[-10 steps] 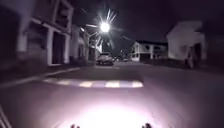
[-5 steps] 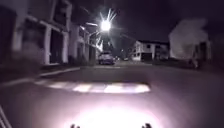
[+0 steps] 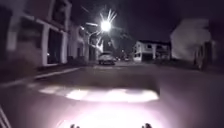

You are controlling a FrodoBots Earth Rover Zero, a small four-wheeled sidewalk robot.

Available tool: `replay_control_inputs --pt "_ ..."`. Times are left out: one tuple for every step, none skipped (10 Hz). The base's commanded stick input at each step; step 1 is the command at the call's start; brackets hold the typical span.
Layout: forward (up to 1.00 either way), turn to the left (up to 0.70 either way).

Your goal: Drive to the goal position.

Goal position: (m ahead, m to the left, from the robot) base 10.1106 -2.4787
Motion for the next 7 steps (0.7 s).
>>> replay_control_inputs --pt "0.70 0.00" --pt "0.70 0.00" --pt "0.70 0.00" --pt "0.70 0.00" --pt "0.70 0.00" --pt "0.70 0.00" --pt "0.70 0.00"
